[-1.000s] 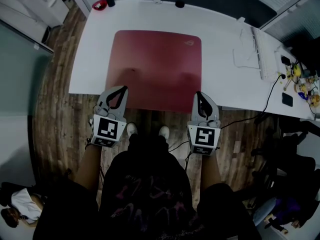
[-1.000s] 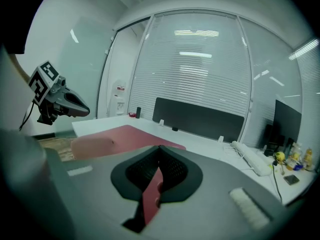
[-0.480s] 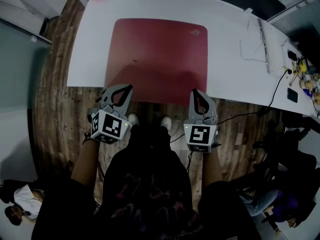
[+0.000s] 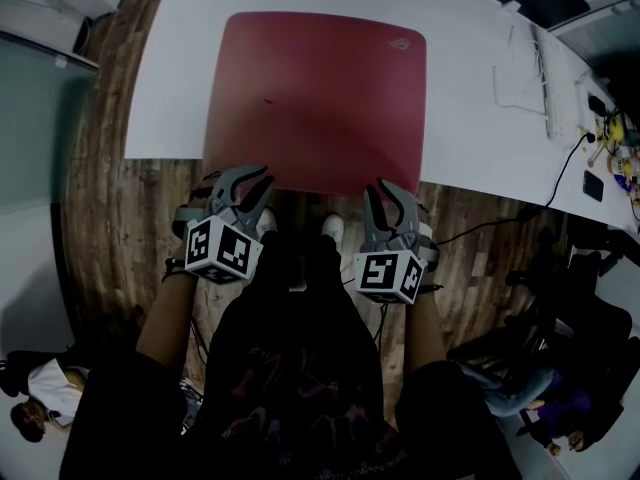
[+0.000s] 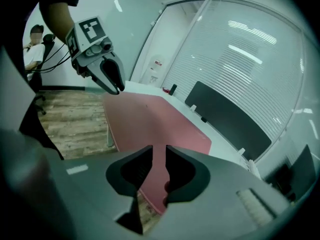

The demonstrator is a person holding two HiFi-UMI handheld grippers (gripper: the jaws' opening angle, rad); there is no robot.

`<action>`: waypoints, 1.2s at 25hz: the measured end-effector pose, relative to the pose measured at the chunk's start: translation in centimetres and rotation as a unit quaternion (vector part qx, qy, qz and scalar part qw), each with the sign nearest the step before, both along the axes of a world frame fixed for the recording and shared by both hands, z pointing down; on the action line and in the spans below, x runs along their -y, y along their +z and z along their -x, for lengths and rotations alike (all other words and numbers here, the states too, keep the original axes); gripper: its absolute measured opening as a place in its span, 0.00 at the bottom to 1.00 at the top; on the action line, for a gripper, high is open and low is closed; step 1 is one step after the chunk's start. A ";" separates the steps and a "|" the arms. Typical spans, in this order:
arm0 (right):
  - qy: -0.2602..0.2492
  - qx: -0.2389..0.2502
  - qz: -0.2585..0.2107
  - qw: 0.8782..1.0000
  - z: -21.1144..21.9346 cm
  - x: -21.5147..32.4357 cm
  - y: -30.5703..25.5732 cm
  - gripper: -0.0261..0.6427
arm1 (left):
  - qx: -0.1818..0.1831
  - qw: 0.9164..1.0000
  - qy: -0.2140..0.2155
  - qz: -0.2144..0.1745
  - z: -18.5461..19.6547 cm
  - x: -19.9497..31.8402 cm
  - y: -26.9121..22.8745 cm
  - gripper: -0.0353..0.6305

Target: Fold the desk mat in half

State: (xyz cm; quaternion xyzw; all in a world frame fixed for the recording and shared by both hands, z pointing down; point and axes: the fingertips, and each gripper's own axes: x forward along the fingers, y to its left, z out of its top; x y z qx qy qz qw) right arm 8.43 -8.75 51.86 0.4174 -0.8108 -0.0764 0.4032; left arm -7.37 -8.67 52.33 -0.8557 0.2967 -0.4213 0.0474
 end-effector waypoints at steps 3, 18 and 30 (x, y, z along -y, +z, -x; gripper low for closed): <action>-0.040 -0.040 0.018 0.998 0.6 -1.0 1.8 0.32 | 0.022 1.000 0.022 0.001 -0.2 -0.7 1.6 0.24; -0.071 -0.159 0.013 0.985 -0.5 -1.8 8.1 0.58 | 0.163 0.982 0.067 -0.066 0.3 -1.1 8.5 0.59; -0.057 -0.170 0.001 0.984 -0.7 -0.3 9.4 0.48 | 0.173 0.979 0.071 -0.086 -0.5 0.0 9.0 0.47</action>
